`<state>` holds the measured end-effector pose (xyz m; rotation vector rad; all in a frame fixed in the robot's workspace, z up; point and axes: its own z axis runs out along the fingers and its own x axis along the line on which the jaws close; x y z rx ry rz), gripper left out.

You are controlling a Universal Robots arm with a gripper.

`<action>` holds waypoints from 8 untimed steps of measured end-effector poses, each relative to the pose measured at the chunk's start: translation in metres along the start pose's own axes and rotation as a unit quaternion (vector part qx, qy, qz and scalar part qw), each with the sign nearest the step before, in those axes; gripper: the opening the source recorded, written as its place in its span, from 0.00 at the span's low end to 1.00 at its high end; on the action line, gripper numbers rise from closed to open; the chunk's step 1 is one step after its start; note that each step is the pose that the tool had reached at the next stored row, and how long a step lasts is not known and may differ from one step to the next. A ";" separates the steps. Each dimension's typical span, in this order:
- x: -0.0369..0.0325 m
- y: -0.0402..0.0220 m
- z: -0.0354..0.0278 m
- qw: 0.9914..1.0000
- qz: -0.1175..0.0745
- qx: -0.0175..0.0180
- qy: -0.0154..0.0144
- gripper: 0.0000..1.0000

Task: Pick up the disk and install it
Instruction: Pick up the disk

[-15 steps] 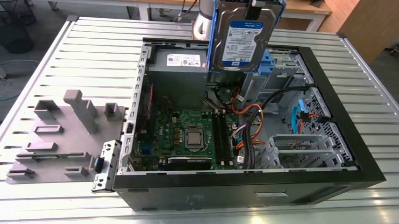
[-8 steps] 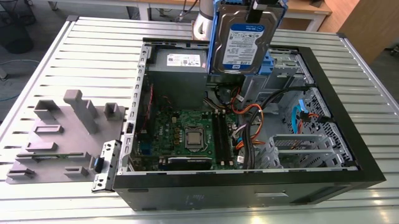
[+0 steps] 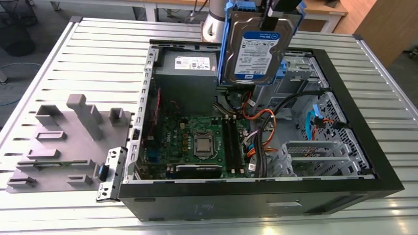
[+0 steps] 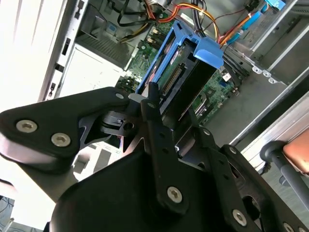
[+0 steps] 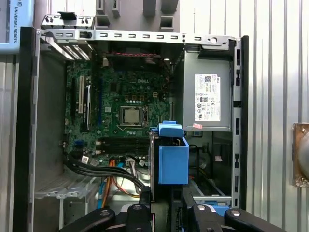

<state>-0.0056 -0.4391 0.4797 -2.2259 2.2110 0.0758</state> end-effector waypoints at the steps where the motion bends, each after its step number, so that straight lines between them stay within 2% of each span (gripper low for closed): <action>1: 0.0026 0.0000 -0.0001 1.000 0.000 0.000 0.000 0.35; 8: 0.0228 0.0001 -0.0009 1.000 0.000 0.000 0.000 0.35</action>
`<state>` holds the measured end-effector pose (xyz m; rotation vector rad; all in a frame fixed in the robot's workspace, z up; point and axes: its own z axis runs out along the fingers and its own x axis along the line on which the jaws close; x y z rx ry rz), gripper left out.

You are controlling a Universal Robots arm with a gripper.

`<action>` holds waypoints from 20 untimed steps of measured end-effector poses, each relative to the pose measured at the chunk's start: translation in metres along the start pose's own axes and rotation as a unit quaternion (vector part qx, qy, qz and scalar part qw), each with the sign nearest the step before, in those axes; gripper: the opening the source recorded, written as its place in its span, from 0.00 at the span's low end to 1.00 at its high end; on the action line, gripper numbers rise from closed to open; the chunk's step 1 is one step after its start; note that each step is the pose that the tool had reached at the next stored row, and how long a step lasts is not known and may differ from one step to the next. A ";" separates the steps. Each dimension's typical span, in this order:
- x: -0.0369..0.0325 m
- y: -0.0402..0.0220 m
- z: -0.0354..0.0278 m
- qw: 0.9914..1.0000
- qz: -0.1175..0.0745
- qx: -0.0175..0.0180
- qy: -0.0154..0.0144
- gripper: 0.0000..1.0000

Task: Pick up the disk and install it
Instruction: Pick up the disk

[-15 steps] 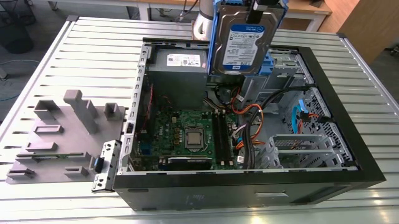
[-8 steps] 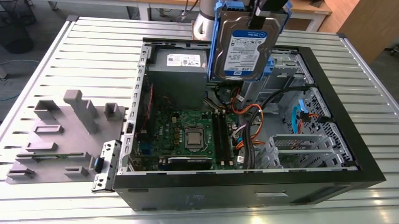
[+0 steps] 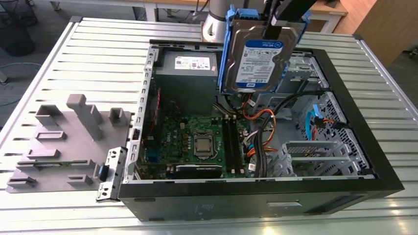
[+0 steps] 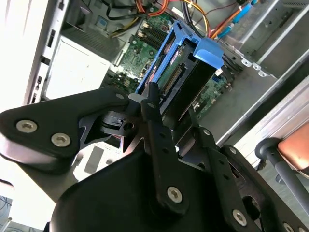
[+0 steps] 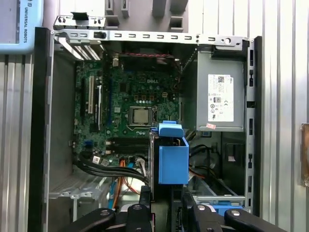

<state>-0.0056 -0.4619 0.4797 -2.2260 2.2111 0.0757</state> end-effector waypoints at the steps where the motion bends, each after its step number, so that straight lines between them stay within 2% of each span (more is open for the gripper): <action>1: 0.0035 0.0000 -0.0001 1.000 0.000 0.000 0.000 0.35; 20: 0.0788 0.0006 -0.0028 1.000 0.000 0.000 0.000 0.35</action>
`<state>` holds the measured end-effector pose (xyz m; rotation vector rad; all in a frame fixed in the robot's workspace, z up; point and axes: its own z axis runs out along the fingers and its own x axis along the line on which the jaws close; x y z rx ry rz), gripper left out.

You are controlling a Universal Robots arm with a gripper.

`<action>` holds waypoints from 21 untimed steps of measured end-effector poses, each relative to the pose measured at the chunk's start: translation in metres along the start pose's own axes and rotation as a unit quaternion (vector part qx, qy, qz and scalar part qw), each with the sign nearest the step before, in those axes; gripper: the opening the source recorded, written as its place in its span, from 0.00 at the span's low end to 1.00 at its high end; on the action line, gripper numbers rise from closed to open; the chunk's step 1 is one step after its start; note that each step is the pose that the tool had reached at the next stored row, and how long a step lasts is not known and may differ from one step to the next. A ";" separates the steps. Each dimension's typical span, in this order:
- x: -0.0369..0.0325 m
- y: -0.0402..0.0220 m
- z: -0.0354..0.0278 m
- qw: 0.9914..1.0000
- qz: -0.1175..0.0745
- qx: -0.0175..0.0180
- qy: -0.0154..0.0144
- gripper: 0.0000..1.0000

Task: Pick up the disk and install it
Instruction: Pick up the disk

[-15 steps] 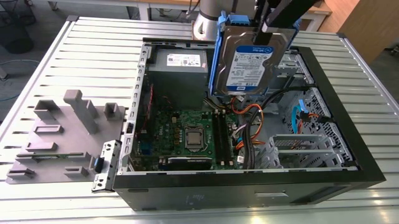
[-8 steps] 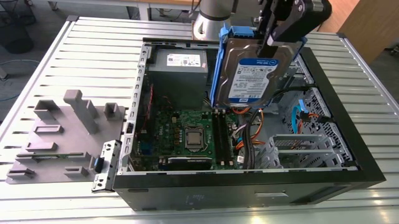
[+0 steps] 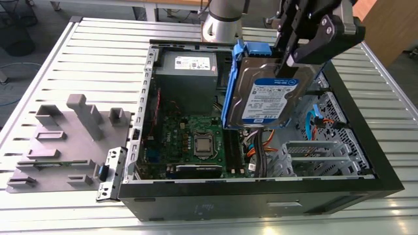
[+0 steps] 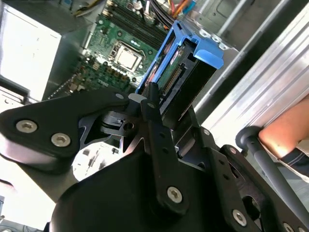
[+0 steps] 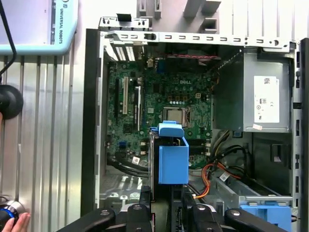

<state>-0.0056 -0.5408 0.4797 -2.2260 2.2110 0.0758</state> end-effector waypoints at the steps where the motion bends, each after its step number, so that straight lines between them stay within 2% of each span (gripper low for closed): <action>1: 0.0036 0.0000 -0.0001 1.000 0.000 0.000 0.000 0.35; 5: 0.0169 0.0001 -0.0005 1.000 0.000 0.000 0.000 0.35; 8: 0.0220 0.0002 -0.0009 1.000 0.000 0.000 0.000 0.35; 16: 0.0228 0.0002 -0.0008 1.000 0.000 0.000 0.000 0.35; 21: 0.0228 0.0001 -0.0003 1.000 0.012 0.000 0.000 0.35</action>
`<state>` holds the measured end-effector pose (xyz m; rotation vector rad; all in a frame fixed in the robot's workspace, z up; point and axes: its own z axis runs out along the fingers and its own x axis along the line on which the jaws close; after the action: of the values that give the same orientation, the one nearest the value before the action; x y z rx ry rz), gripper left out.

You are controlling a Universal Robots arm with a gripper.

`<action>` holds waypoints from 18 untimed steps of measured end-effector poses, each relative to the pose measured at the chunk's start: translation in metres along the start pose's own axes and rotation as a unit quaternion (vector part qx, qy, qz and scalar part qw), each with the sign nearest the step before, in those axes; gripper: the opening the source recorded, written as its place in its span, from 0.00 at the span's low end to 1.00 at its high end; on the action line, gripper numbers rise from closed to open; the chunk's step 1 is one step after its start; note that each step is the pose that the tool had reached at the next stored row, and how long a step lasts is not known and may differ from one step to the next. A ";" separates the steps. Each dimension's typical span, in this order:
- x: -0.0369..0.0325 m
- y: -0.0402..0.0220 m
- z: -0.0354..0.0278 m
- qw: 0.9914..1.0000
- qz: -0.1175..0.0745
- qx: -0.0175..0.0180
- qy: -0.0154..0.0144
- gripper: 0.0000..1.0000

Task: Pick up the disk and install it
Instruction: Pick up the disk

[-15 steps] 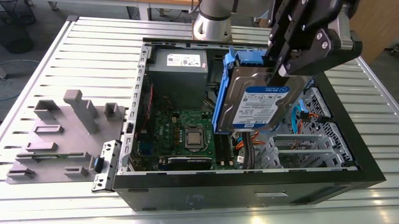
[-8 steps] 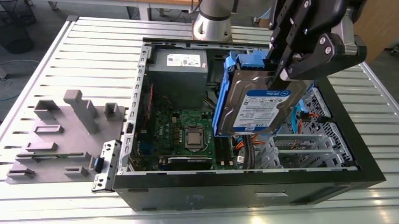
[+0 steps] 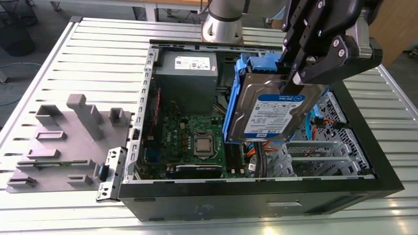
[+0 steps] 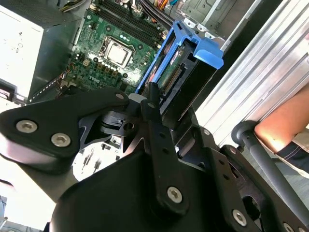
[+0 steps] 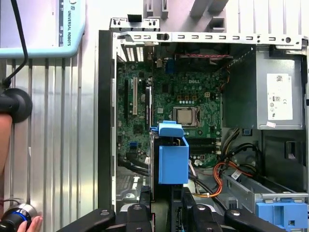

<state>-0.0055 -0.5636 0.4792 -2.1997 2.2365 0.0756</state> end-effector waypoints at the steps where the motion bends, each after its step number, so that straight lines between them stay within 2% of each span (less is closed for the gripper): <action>1: 0.0000 -0.0001 0.0001 1.000 0.000 0.000 0.000 0.35; 3: 0.0000 -0.0023 0.0004 1.000 0.000 0.000 0.000 0.35; 6: -0.0001 -0.0098 0.0009 1.000 0.000 0.000 0.000 0.35; 18: -0.0007 -0.0533 0.0029 1.000 0.000 -0.003 0.000 0.35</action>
<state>0.0477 -0.5636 0.4747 -2.2019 2.2393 0.0826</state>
